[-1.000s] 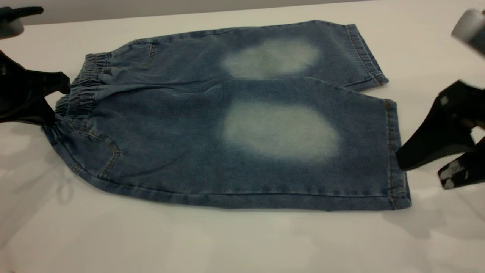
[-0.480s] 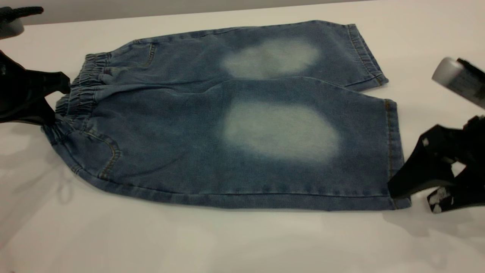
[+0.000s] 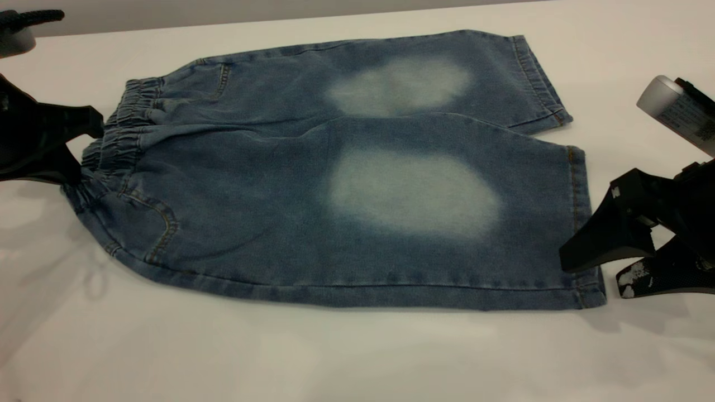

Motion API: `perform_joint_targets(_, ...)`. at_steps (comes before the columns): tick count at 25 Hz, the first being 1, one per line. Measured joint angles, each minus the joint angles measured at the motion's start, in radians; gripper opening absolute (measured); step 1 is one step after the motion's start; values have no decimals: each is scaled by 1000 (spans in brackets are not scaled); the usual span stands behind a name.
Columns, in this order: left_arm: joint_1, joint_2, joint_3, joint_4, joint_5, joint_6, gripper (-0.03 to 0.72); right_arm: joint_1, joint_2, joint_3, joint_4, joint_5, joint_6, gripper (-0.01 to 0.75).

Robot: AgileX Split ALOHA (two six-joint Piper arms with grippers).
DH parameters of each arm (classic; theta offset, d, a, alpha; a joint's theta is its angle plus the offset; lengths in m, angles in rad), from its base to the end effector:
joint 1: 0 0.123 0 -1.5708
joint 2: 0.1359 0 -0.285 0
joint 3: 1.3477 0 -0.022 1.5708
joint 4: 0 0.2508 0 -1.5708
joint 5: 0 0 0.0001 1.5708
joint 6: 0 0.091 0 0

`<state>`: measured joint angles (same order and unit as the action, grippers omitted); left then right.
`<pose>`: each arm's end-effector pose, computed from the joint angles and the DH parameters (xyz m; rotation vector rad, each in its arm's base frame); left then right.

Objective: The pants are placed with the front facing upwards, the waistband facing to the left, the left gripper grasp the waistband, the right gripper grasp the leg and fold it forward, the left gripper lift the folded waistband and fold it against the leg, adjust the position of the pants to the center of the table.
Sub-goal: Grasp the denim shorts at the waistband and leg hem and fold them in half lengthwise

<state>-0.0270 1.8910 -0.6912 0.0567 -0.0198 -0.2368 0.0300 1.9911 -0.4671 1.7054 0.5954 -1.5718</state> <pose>0.2979 -0.0081 0.0828 -0.2035 2.6577 -0.0686 0.2210 0.0573 0.0457 0.0892 2.8456 0.8902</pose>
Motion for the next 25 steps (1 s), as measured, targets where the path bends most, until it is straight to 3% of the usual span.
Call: perform_joint_targets(25,0,0,0,-2,-10,0,37,0,35,0,8,9,1,510)
